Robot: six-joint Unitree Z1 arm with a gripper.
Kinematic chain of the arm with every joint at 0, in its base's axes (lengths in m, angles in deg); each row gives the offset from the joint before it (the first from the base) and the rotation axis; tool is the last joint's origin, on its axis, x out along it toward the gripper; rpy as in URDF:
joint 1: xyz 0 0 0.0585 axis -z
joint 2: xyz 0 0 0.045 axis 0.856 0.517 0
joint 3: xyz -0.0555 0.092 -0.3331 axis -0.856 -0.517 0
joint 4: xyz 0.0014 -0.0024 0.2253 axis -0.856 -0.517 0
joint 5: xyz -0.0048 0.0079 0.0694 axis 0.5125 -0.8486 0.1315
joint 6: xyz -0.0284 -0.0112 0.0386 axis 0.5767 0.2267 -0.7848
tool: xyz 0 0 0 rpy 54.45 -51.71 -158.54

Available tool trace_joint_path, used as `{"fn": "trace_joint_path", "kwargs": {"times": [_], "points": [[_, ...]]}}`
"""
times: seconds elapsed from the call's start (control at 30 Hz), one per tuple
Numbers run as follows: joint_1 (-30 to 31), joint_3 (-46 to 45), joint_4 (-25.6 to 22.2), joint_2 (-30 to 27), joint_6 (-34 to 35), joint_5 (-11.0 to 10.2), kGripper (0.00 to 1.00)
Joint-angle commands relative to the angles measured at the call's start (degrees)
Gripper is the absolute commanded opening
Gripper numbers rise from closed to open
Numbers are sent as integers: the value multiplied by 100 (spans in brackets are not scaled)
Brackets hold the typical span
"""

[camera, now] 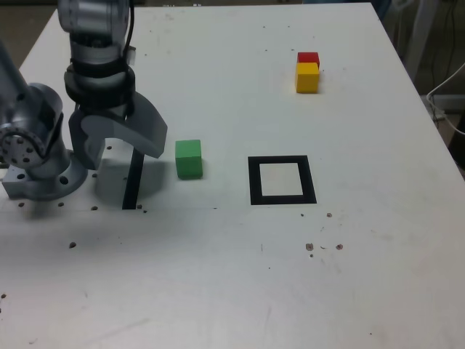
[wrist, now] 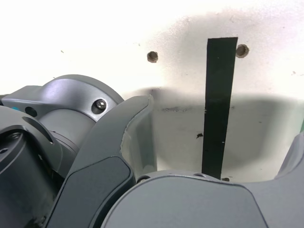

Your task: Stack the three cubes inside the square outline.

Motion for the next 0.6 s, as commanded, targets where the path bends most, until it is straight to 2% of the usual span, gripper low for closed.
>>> {"fn": "trace_joint_path", "kwargs": {"times": [0.0,0.33,0.57], "points": [[-7,22,26,-29,-11,22,99],[-7,155,-12,-16,-80,125,99],[-291,810,-537,67,-452,68,99]]}}
